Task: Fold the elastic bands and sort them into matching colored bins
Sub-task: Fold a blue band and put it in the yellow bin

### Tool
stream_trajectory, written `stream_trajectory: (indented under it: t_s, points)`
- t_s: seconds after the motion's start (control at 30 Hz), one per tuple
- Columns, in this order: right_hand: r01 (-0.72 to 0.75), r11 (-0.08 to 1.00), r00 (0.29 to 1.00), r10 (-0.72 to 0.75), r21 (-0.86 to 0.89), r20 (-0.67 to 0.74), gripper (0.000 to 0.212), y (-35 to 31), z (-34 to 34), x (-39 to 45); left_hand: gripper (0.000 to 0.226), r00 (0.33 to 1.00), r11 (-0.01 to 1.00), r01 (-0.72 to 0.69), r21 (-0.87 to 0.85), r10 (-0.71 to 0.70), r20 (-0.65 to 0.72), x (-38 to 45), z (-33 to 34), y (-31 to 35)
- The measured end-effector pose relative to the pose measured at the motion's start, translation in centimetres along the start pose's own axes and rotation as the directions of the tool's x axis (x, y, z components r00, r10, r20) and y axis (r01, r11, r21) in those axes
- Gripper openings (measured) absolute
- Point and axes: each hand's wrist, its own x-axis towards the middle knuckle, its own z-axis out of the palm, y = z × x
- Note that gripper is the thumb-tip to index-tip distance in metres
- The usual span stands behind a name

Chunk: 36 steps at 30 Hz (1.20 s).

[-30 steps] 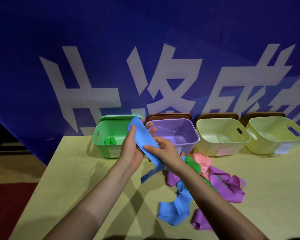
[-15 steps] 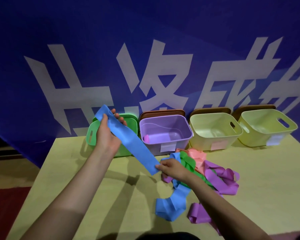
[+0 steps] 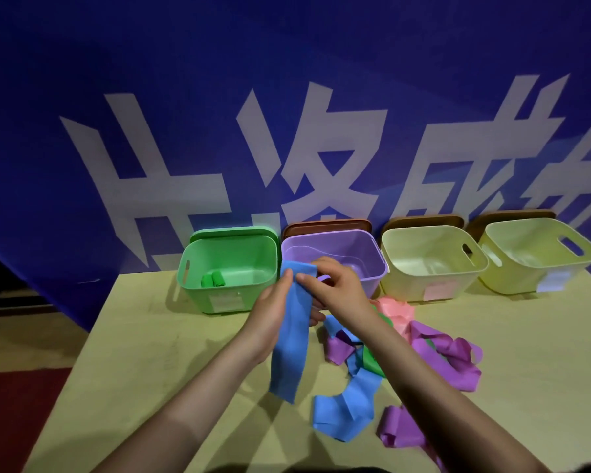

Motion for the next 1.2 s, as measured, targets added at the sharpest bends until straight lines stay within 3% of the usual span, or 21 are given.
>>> stream_trajectory:
  t_s: [0.07,0.23,0.3,0.37,0.47,0.57,0.87,1.03,1.1,1.2]
  points:
    - [-0.037,0.999,0.997,0.037,-0.008,-0.062,0.025,0.6,0.3,-0.2,0.038,0.999,0.999,0.041,-0.012,-0.041,0.009,-0.1,-0.3,-0.3]
    - [-0.073,0.997,0.984,0.067,-0.031,-0.166,0.013,1.4,0.2,-0.6,0.022,0.997,1.000,0.031,-0.003,-0.031,-0.065,-0.1,-1.5,-1.7]
    - [-0.043,0.999,0.987,0.037,-0.030,-0.154,0.003,1.3,0.2,-0.9,0.022,0.997,0.999,0.042,-0.024,-0.044,-0.068,-0.2,-1.5,-1.9]
    - [0.031,0.996,0.987,-0.044,-0.089,-0.152,0.009,1.4,0.2,-1.3,0.024,0.995,0.996,0.057,-0.061,-0.062,-0.077,-0.3,-1.4,-1.9]
    - [0.226,0.930,0.968,-0.248,-0.291,-0.041,0.018,1.7,-0.5,-2.0,0.023,0.994,0.991,0.054,-0.119,-0.064,-0.085,-0.2,-1.3,-1.9]
    - [0.322,0.861,0.946,-0.311,-0.393,0.095,0.025,1.7,-1.8,-2.5,0.023,0.994,0.989,0.075,-0.126,-0.084,-0.072,-0.2,-1.4,-2.4]
    - [0.337,0.737,0.939,-0.214,-0.586,0.270,0.036,1.3,-5.8,-4.2,0.033,0.981,0.970,0.189,-0.152,-0.181,0.064,0.0,1.0,-3.9]
    - [0.239,0.854,0.970,-0.192,-0.462,0.147,0.029,1.9,-8.2,-5.2,0.022,0.993,0.994,0.079,-0.070,-0.072,0.097,0.0,3.5,-4.9]
    - [0.078,0.960,0.997,-0.073,-0.270,0.028,0.021,2.1,-8.7,-5.5,0.026,0.997,1.000,0.023,0.000,-0.023,0.080,0.4,4.7,-5.0]
    - [-0.101,0.993,0.993,0.097,-0.055,-0.066,0.019,2.5,-9.7,-5.2,0.039,0.998,0.990,-0.042,0.136,0.037,0.045,1.1,6.6,-5.2]
